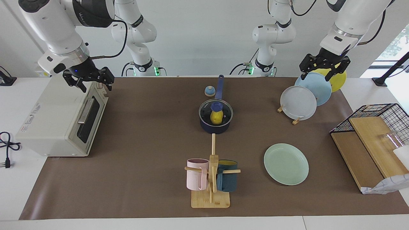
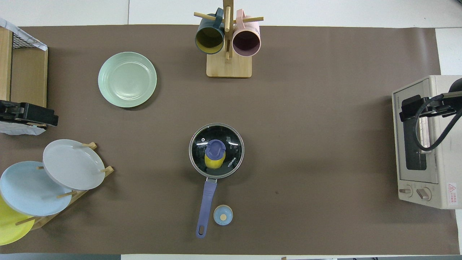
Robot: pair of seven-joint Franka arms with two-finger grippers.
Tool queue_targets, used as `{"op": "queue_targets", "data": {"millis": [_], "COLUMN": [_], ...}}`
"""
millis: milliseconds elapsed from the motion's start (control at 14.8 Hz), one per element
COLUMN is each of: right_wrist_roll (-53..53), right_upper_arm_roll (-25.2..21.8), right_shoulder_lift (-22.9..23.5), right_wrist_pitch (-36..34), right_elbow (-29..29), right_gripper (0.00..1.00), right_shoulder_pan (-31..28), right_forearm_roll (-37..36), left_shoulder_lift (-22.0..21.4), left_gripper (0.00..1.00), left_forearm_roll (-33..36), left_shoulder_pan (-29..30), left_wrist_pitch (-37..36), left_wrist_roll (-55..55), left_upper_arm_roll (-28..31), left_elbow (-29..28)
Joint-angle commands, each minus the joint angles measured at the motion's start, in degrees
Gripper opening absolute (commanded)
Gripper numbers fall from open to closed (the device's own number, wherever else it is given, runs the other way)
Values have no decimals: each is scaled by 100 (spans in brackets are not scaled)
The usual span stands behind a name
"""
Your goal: Transfer potato from pot to plate
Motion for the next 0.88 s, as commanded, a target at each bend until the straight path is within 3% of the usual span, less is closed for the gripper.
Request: {"op": "queue_targets", "data": {"millis": [0,472,674,808], "right_wrist_roll": [14,6,-274,-40], "right_upper_arm_roll": [8,8,52,271], "right_shoulder_lift": [40,5,-4,31], "right_wrist_pitch": [-9,35,664,667], "right_elbow": [45,-8,-148,-113], "right_gripper": [100,100,100,100], "right_shoulder_pan": [-26,-26,27,210], "right_forearm_roll": [94,94,103,242], "left_shoulder_lift": [-188,-180,-180,-180], "left_gripper": [100,100,100,100], "left_forearm_roll": [-54,-54,-54,-54], "left_shoulder_pan": [-25,10,36,28], "left_wrist_pitch": [152,205,205,196], "left_wrist_roll": [-17,-17,-17,-17], "left_upper_arm_roll": [21,30,30,30], "left_elbow": [-242,-242,-241,-242]}}
